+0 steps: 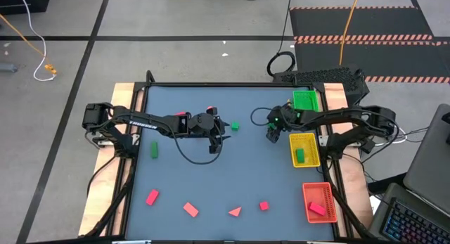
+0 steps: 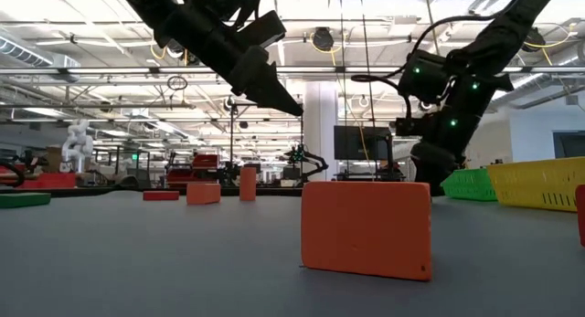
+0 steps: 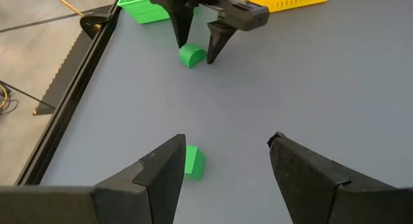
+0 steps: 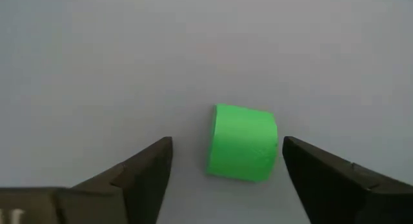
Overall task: Sort & place blocks by color
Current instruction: Put the top right green block into the yellow basket
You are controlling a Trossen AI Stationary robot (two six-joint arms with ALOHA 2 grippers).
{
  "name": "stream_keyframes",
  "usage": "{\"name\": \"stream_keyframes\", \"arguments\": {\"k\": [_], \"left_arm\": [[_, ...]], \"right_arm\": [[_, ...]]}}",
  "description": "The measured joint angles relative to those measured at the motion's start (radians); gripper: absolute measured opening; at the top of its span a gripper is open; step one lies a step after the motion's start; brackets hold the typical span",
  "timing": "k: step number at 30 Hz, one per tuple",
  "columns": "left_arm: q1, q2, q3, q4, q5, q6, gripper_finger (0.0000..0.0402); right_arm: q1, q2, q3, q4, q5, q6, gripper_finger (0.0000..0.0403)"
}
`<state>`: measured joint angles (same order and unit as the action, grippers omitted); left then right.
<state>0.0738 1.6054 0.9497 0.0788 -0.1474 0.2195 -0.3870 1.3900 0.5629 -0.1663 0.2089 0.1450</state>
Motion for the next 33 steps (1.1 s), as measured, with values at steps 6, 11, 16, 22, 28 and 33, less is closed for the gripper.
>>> {"name": "stream_keyframes", "arguments": {"k": [6, 11, 16, 22, 28, 33], "left_arm": [[0.000, 0.000, 0.000, 0.000, 0.000, 0.000, 0.0225], [0.000, 0.000, 0.000, -0.001, 0.000, 0.000, 0.0225], [0.000, 0.000, 0.000, -0.014, 0.000, 0.000, 0.0225], [0.000, 0.000, 0.000, -0.032, 0.000, -0.004, 0.0225], [0.000, 0.000, 0.000, -0.033, 0.000, -0.019, 0.0225], [0.000, 0.000, 0.000, -0.033, 0.000, -0.021, 0.0225]], "right_arm": [[0.000, -0.002, 0.000, 0.021, 0.001, -0.001, 0.0153], [0.000, -0.034, 0.000, -0.001, -0.003, -0.034, 0.0118], [0.008, -0.126, 0.000, -0.097, -0.036, -0.036, 0.0118], [0.059, -0.329, 0.002, -0.294, -0.112, 0.070, 0.0118], [0.134, -0.552, 0.002, -0.498, -0.130, 0.236, 0.0118], [0.175, -0.679, 0.003, -0.626, -0.130, 0.337, 0.0118]]}}
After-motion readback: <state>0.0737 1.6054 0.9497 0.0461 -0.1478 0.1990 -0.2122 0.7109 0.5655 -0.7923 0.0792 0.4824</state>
